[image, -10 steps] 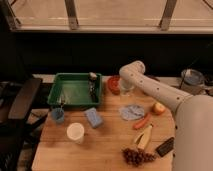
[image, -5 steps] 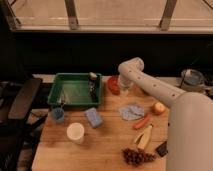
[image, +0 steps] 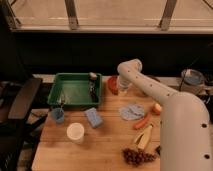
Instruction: Stack bowls on top of each other
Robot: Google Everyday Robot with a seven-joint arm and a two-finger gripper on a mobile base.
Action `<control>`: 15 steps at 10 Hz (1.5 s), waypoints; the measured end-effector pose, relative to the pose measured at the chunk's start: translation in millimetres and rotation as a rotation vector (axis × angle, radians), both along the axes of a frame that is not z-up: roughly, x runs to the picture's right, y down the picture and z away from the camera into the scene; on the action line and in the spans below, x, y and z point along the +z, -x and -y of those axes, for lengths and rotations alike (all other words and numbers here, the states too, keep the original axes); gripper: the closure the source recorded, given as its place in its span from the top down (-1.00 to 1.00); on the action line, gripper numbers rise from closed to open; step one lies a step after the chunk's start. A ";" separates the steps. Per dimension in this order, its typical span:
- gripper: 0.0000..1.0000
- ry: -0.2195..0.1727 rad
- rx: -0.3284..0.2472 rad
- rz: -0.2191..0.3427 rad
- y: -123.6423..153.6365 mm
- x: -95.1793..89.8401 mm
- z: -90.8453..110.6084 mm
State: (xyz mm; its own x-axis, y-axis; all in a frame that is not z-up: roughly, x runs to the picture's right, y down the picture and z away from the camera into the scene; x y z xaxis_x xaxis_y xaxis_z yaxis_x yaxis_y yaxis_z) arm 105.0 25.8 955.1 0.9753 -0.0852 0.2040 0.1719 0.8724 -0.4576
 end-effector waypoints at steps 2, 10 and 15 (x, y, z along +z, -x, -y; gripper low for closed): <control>-0.81 -0.009 -0.029 0.011 3.3 -7.8 1.1; -1.00 -0.083 0.096 -0.128 -66.7 -39.1 35.5; -1.00 -0.199 0.173 -0.252 -119.0 -74.7 79.0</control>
State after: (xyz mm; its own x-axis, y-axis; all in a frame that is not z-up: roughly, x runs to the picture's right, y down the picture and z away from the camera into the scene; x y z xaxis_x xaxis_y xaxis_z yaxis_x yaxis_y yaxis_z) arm 223.9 -53.1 880.4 0.9962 0.0721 -0.0488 -0.0830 0.9549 -0.2850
